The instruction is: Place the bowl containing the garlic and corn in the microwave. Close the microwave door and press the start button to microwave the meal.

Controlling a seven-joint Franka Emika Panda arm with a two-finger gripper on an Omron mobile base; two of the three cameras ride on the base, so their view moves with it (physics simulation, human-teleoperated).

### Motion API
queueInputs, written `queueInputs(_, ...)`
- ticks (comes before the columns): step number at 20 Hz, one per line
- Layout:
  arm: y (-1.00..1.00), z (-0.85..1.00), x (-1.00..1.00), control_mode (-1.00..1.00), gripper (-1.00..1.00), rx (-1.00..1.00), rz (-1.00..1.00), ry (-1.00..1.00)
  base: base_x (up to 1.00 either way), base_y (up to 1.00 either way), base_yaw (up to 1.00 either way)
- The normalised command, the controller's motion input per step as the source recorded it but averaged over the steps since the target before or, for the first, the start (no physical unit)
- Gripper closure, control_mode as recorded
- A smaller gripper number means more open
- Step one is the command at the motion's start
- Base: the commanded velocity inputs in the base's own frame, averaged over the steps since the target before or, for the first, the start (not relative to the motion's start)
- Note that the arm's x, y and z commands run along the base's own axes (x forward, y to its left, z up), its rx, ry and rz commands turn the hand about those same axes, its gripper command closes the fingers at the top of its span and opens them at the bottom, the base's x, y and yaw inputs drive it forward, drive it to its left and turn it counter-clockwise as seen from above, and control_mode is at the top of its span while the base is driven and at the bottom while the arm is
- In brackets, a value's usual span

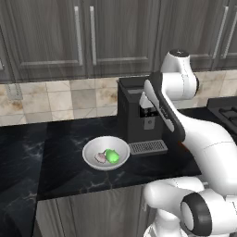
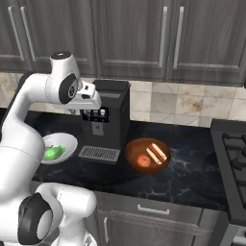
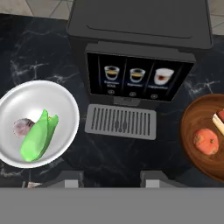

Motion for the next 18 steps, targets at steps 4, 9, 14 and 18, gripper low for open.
queueInputs(4,0.00,-0.28,-0.16,-1.00,-1.00,0.00,-0.01,0.00,0.00,0.00,0.00)
queueInputs(9,0.18,-0.65,-0.53,-1.00,-1.00,0.05,-0.13,-0.15,0.00,0.00,0.00)
queueInputs(14,0.37,-0.76,-0.56,-1.00,-1.00,0.17,-0.32,-0.13,0.00,0.00,0.00)
queueInputs(18,0.44,-0.70,-0.40,-1.00,-1.00,0.19,-0.27,0.00,0.00,0.00,0.00)
